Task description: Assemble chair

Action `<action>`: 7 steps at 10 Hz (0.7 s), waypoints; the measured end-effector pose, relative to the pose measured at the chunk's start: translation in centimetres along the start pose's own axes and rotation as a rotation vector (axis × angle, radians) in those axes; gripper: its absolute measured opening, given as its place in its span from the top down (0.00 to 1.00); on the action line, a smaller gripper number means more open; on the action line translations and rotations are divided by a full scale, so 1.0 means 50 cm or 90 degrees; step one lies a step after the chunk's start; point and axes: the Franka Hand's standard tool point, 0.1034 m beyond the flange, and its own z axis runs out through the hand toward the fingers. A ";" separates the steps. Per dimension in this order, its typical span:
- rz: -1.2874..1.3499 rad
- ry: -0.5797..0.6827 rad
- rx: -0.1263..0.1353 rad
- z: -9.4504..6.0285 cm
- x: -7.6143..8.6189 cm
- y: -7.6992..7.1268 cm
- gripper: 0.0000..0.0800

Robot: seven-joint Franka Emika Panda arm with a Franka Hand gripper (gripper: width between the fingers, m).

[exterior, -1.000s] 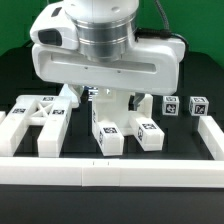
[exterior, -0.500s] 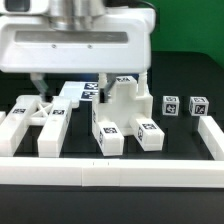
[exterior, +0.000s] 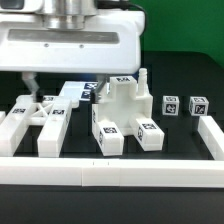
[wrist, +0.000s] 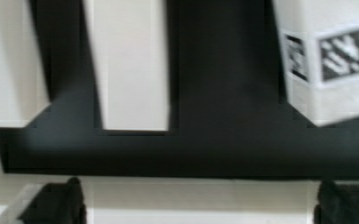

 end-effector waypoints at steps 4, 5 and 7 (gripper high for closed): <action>0.072 -0.067 0.031 0.019 -0.013 0.022 0.19; 0.056 -0.066 0.032 0.019 -0.014 0.025 0.19; 0.059 -0.067 0.032 0.022 -0.016 0.026 0.19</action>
Offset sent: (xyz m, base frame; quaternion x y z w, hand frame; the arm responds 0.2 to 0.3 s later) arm -0.0022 0.0303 -0.0062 -0.0162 -0.0351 0.0872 0.9954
